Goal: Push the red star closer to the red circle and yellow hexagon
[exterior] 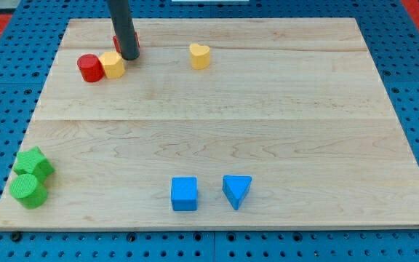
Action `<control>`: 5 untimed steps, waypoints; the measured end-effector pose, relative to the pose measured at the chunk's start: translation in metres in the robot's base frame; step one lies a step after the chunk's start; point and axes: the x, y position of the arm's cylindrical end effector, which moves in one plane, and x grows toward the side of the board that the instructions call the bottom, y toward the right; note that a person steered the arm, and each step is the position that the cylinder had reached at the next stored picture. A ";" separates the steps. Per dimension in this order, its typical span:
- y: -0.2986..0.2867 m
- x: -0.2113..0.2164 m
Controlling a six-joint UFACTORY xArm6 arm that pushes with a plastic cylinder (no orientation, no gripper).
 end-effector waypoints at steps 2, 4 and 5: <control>-0.008 -0.037; 0.051 -0.002; 0.065 -0.051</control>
